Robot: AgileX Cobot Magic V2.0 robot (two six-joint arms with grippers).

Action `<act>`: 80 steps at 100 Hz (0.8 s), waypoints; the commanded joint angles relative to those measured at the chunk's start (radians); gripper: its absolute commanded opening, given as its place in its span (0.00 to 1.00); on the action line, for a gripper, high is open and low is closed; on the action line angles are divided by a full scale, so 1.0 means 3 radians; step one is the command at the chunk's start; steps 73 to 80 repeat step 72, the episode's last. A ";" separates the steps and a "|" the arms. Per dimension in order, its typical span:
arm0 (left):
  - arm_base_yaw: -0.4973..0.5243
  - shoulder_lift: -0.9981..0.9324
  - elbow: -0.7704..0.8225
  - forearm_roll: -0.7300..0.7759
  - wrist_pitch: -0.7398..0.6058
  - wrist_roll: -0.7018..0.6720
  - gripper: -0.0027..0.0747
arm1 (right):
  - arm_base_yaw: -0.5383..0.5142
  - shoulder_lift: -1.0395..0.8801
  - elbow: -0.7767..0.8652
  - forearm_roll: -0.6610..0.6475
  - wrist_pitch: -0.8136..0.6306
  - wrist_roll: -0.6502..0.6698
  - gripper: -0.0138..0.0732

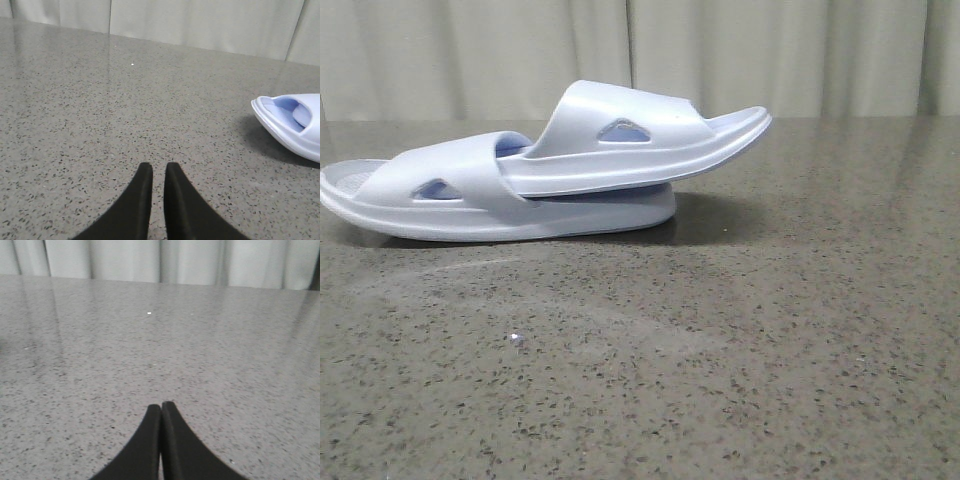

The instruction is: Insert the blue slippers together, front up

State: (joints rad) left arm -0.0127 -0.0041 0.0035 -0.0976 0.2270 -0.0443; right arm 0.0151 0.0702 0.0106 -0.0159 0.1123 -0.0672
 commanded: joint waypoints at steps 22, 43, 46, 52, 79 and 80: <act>0.0009 -0.0058 0.0029 -0.0033 -0.0223 -0.0027 0.05 | -0.0109 -0.0189 0.0068 -0.0015 0.0005 0.0006 0.06; 0.0009 -0.0058 0.0029 -0.0033 -0.0223 -0.0027 0.05 | -0.0109 -0.0189 0.0068 -0.0015 0.0005 0.0006 0.06; 0.0009 -0.0058 0.0029 -0.0033 -0.0223 -0.0027 0.05 | -0.0109 -0.0189 0.0068 -0.0015 0.0005 0.0006 0.06; 0.0009 -0.0058 0.0029 -0.0033 -0.0223 -0.0027 0.05 | -0.0109 -0.0189 0.0068 -0.0015 0.0005 0.0006 0.06; 0.0009 -0.0058 0.0029 -0.0033 -0.0223 -0.0027 0.05 | -0.0109 -0.0189 0.0068 -0.0015 0.0005 0.0006 0.06; 0.0009 -0.0058 0.0029 -0.0033 -0.0223 -0.0027 0.05 | -0.0109 -0.0189 0.0068 -0.0015 0.0005 0.0006 0.06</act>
